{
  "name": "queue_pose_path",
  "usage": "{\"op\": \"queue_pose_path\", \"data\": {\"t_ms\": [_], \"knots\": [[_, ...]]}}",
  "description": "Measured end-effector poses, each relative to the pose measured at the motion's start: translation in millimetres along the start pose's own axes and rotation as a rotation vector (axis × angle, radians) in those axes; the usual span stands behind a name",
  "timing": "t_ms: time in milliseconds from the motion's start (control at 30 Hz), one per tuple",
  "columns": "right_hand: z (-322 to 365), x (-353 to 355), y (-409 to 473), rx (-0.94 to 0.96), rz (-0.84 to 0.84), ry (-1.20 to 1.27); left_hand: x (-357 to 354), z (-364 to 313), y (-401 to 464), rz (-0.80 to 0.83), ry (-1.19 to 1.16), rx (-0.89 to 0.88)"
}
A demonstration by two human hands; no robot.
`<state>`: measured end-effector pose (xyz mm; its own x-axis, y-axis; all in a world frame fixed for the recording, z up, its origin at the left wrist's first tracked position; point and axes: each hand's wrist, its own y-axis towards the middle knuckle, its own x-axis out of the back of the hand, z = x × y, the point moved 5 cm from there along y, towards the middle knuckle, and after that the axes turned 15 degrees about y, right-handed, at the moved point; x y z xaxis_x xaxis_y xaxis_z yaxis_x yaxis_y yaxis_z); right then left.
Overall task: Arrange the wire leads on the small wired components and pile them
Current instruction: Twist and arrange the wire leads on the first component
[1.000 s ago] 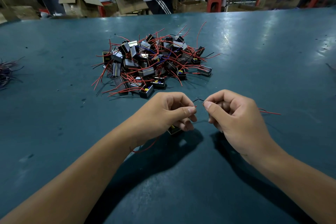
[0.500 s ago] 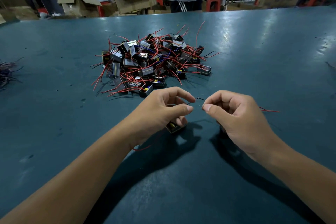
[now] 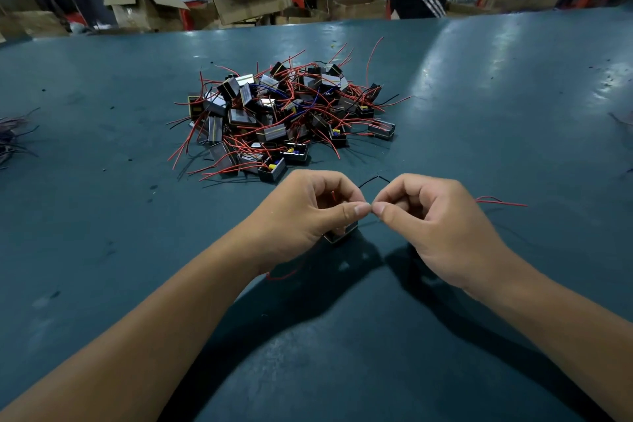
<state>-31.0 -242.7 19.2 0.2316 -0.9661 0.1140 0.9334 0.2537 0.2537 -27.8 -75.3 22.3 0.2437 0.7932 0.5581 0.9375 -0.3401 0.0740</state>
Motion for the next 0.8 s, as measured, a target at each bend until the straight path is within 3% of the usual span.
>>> {"op": "queue_pose_path", "data": {"t_ms": [267,467,800], "knots": [[4.6,2.8,-0.7,0.068,-0.021,-0.111,0.6,5.7,0.9,-0.012,-0.007,0.045],[-5.8,17.1,4.6,0.01,-0.183,0.074,4.7,6.4,-0.4,-0.015,-0.214,0.059],[-6.6,2.5,2.1,0.004,-0.099,0.102,-0.8,2.9,0.7,-0.05,-0.167,0.069]]}}
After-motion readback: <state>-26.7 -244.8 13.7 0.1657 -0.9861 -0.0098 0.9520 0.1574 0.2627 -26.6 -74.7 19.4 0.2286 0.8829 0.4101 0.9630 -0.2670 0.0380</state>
